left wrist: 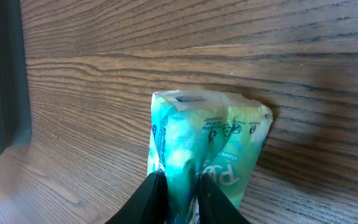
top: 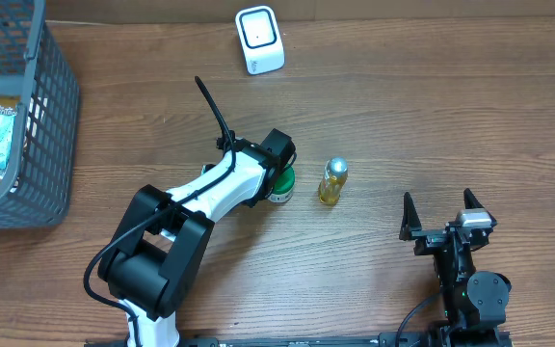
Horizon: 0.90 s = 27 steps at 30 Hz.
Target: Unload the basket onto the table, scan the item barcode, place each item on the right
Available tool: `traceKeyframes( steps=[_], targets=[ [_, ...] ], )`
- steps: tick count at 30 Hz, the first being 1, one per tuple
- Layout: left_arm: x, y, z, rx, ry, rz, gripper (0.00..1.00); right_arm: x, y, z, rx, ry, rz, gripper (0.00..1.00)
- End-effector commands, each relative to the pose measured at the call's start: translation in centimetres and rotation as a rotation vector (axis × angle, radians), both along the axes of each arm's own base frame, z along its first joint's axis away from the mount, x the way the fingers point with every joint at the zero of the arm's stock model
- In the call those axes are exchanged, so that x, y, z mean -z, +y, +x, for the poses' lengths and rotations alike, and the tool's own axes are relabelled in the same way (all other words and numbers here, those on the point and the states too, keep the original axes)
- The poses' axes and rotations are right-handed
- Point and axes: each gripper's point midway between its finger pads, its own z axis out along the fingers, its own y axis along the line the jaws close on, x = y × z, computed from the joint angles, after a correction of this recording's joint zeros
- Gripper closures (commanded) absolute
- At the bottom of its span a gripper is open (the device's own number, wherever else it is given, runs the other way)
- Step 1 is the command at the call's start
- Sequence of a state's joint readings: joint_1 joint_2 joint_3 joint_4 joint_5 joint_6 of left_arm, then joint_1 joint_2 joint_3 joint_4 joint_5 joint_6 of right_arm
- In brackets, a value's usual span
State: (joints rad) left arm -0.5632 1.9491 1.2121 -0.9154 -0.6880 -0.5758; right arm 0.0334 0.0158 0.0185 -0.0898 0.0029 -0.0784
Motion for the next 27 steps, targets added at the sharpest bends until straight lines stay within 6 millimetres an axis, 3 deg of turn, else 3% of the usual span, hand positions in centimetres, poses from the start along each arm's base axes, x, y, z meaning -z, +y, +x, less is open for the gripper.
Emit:
traceKeyframes(
  steps=[1, 27],
  targets=[
    [0.8, 0.1, -0.3, 0.002, 0.026, 0.006, 0.79, 0.4, 0.1, 0.0, -0.005, 0.004, -0.001, 0.00],
    [0.1, -1.5, 0.3, -0.002, 0.039, -0.071, 0.75, 0.4, 0.1, 0.0, -0.005, 0.004, -0.001, 0.00]
  ],
)
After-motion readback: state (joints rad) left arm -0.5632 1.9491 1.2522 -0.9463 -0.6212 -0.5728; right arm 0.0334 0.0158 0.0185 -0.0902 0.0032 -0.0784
